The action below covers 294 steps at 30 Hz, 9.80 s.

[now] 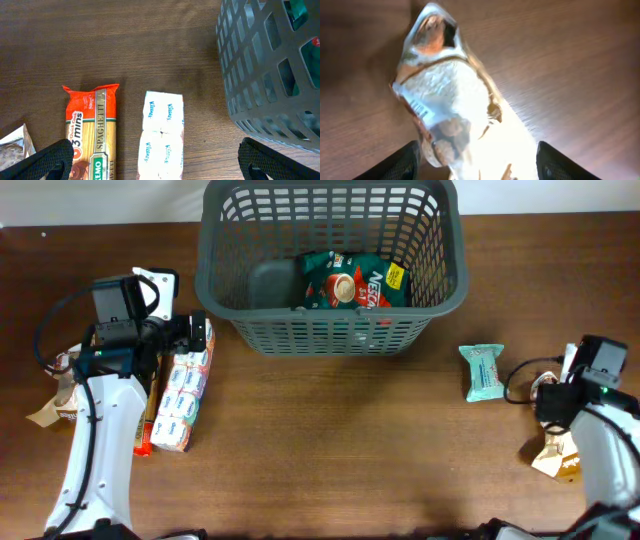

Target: Pack container

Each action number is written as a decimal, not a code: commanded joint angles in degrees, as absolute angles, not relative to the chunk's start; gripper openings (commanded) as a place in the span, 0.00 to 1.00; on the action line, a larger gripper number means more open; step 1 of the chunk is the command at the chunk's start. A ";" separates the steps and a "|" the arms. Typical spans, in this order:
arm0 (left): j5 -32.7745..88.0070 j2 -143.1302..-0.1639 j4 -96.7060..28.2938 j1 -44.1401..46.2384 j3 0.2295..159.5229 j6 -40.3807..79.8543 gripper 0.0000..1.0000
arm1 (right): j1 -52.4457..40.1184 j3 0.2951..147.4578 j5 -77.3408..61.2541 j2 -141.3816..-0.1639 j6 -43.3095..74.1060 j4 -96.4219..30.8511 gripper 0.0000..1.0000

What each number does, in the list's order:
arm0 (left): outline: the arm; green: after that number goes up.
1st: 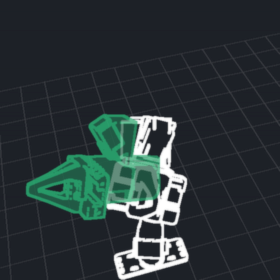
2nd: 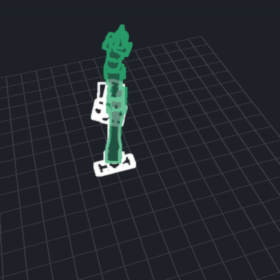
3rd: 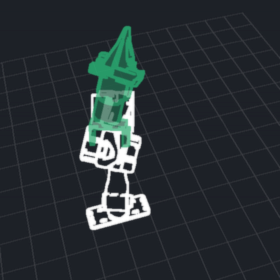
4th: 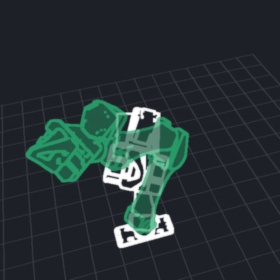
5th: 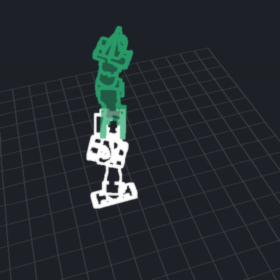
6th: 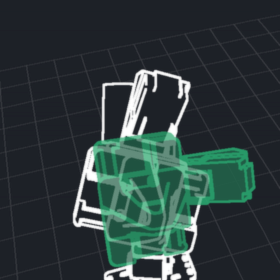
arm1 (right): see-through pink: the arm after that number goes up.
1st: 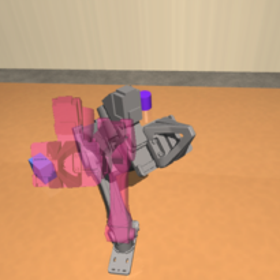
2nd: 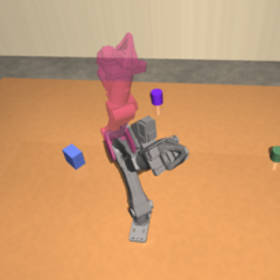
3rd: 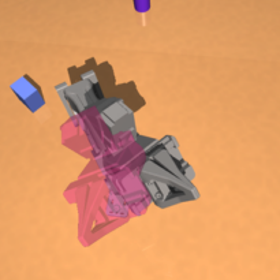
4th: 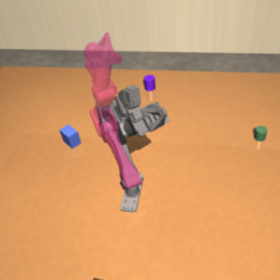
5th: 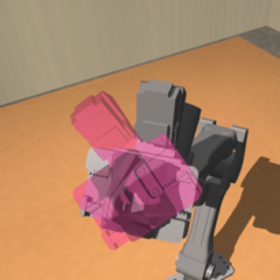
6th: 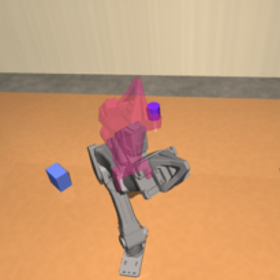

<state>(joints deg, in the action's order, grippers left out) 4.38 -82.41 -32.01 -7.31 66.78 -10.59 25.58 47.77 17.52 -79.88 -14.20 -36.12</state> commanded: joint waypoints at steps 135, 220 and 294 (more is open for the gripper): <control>5.17 -82.72 -32.03 -7.57 67.81 -9.89 0.99 | 14.09 74.78 -8.40 -111.50 -11.77 -50.39 0.73; 5.17 -82.72 -32.05 -7.57 67.81 -9.89 0.99 | -20.78 140.07 8.27 -118.28 -11.03 -68.36 0.93; -0.45 -109.47 -42.39 -8.25 69.78 -8.64 0.02 | 25.89 120.92 0.49 -102.50 6.50 -78.48 0.99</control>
<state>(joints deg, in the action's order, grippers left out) -0.30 -108.33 -42.68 -8.54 68.14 -7.97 25.76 121.27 0.97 -103.20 6.02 -78.65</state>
